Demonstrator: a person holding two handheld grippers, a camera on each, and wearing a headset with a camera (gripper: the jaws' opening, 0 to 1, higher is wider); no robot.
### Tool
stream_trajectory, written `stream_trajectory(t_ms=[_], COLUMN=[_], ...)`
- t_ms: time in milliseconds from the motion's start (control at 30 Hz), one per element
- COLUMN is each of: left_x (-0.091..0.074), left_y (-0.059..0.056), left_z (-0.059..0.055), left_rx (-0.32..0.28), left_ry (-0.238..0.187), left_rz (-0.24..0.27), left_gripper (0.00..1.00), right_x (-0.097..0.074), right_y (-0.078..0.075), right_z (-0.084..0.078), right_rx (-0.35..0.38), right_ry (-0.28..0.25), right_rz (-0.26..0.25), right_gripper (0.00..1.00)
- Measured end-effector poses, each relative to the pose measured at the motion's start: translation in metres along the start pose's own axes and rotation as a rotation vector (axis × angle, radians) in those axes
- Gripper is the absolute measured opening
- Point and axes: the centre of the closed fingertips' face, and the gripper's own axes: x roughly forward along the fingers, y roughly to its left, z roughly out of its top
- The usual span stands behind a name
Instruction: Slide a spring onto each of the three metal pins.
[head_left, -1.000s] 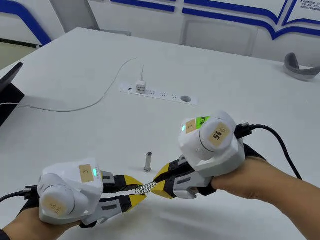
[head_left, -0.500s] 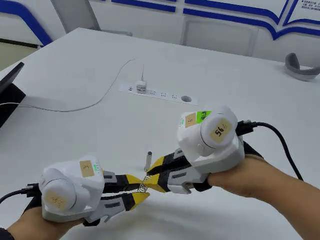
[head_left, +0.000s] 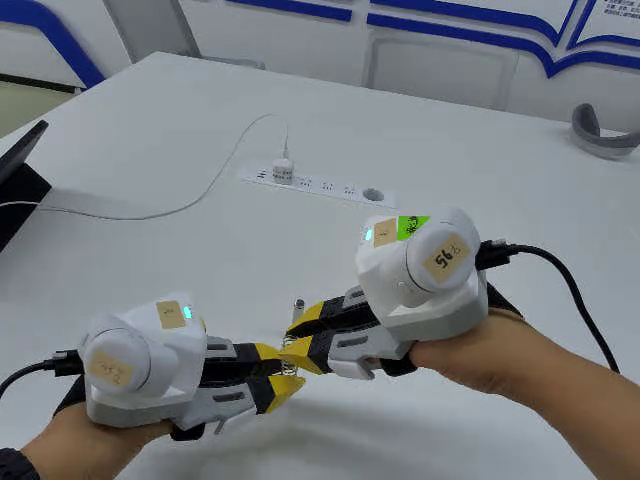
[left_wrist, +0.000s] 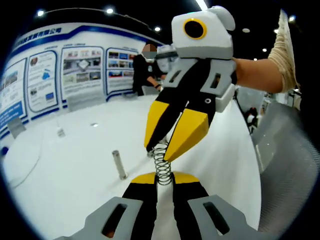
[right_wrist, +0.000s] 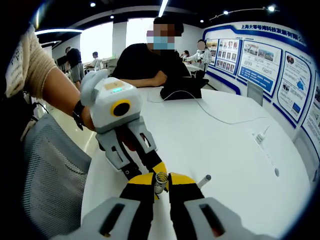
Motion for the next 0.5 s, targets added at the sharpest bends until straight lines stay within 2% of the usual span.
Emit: stream_trajectory(t_ms=[200, 500], left_x=[-0.0006, -0.0021], left_y=[0.0001, 0.0048], left_z=[0.0017, 0.0065], left_rx=[-0.019, -0.048], left_ry=[-0.009, -0.036], left_rz=[-0.002, 0.007], left_gripper=[0.10, 0.10], right_x=[0.0002, -0.0003], right_y=[-0.0027, -0.0046], right_z=[0.0031, 0.0020], right_rx=[0.012, 0.041], right_ry=[-0.021, -0.038], right_rz=[-0.011, -0.016], right_gripper=[0.16, 0.15])
